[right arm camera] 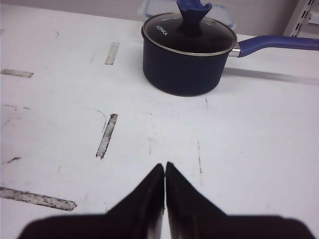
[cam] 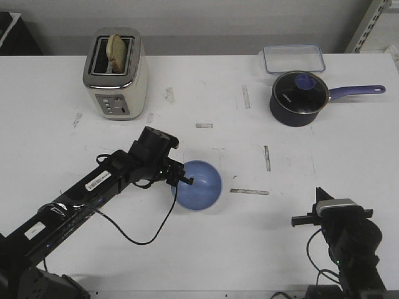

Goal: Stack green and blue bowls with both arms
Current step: 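Carry the blue bowl with the left gripper and lower it into the green bowl, then open the left gripper and withdraw it from the stacked bowls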

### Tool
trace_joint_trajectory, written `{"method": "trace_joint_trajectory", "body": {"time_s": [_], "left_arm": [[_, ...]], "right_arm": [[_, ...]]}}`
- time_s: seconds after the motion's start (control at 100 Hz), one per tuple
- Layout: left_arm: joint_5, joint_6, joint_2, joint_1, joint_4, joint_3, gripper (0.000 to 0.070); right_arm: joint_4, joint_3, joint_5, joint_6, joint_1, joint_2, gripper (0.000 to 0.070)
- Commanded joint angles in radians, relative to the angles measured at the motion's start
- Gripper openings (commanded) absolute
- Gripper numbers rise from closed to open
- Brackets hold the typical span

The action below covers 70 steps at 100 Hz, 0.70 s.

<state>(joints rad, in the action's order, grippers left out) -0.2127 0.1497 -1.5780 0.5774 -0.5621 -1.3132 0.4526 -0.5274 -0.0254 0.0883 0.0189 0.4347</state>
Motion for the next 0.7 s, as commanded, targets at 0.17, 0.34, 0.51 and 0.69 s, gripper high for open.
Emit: {"method": "trace_joint_trajectory", "body": {"time_s": [0.17, 0.34, 0.51, 0.69], "left_arm": [[-0.005, -0.006, -0.008, 0.005, 0.012, -0.014, 0.0189], [-0.005, -0.005, -0.003, 0.006, 0.013, -0.016, 0.0490], [0.005, -0.008, 0.033, 0.002, 0.013, -0.032, 0.0489], [0.096, -0.058, 0.111, -0.023, 0.018, -0.073, 0.0375]], "right_arm": [[-0.009, -0.001, 0.000, -0.005, 0.001, 0.005, 0.0000], [-0.009, -0.001, 0.000, -0.005, 0.001, 0.005, 0.0000], [-0.010, -0.001, 0.000, -0.005, 0.001, 0.005, 0.0000], [-0.010, -0.001, 0.000, -0.005, 0.001, 0.005, 0.0000]]}}
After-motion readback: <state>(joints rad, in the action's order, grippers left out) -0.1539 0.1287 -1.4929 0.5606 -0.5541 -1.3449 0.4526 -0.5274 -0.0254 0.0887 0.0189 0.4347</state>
